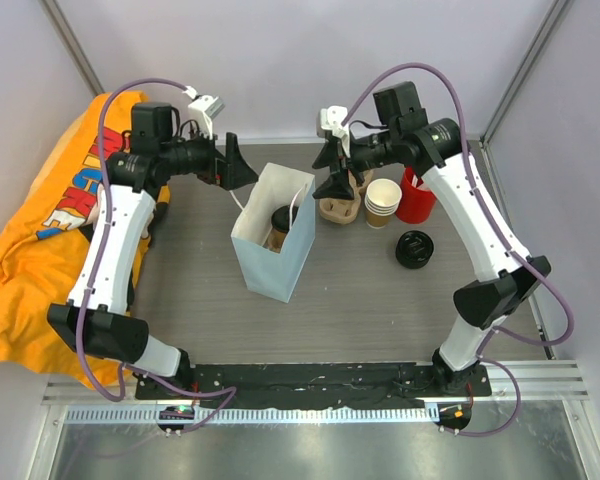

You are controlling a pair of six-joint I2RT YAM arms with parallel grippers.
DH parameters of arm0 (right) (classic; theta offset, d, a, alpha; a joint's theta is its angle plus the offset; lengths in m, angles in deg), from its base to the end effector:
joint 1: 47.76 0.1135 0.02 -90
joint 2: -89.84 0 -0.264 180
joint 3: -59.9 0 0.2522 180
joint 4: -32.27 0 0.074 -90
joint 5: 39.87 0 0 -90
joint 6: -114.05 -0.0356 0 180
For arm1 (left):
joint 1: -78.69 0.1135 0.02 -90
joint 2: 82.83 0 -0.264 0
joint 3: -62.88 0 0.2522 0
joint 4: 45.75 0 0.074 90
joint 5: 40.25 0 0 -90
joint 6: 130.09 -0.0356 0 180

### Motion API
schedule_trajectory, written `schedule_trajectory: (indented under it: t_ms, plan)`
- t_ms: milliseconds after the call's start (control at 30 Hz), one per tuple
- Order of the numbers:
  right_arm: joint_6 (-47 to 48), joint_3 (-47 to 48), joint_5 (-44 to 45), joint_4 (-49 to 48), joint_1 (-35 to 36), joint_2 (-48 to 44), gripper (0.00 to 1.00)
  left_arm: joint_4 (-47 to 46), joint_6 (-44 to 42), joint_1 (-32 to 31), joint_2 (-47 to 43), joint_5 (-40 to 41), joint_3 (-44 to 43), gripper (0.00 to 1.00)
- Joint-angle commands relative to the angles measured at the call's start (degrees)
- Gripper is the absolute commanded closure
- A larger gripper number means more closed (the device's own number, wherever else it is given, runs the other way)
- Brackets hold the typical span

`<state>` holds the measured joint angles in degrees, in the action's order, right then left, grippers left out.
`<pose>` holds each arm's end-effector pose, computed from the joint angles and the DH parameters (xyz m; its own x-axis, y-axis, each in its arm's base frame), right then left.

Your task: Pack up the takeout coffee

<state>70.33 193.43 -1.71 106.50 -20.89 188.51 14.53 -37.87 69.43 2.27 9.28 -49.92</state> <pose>0.2915 0.1791 0.4577 0.2026 -0.3979 -0.8948 -0.9767 -0.0162 -0.2140 0.2982 -0.0720 0.4393 -0.5567 0.0609 -0.8285 0.6411 0.6657 -0.3819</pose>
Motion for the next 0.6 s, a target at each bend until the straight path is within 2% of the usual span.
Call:
schedule_trajectory:
  t_ms: [0, 133, 167, 200, 267, 333, 367, 467, 567]
  plan:
    - [0.0, 1.0, -2.4, -2.4, 1.1, 1.5, 0.34, 1.5, -2.0, -0.1, -2.7, 0.6, -3.1, 0.12]
    - [-0.5, 2.1, -2.2, -2.5, 2.1, 2.9, 0.40, 2.5, -2.0, 0.0, -3.4, 0.7, -3.2, 0.29]
    - [-0.7, 2.6, -2.1, -2.5, 2.3, 3.4, 0.42, 2.6, -3.4, -0.1, -3.6, 0.9, -3.3, 0.38]
    - [-0.9, 2.8, -2.0, -2.6, 2.4, 3.6, 0.46, 2.7, -3.5, -0.1, -3.7, 0.9, -3.2, 0.42]
    - [-1.2, 3.2, -1.9, -2.9, 2.7, 4.0, 0.49, 2.7, -3.6, -0.1, -3.8, 1.0, -3.1, 0.48]
    - [-1.8, 3.4, -1.9, -3.2, 2.7, 4.3, 0.56, 2.8, -3.6, -0.1, -3.8, 1.1, -3.1, 0.51]
    - [-1.9, 3.4, -2.0, -3.2, 2.7, 4.4, 0.62, 2.8, -3.6, -0.1, -3.7, 1.2, -3.1, 0.57]
    - [-2.2, 3.1, -1.9, -3.3, 2.7, 4.2, 0.76, 3.0, -3.7, -0.1, -3.6, 1.5, -3.2, 0.64]
    - [-2.1, 2.2, -1.8, -3.2, 2.7, 3.4, 0.81, 3.0, -3.7, -0.1, -3.5, 1.8, -3.2, 0.69]
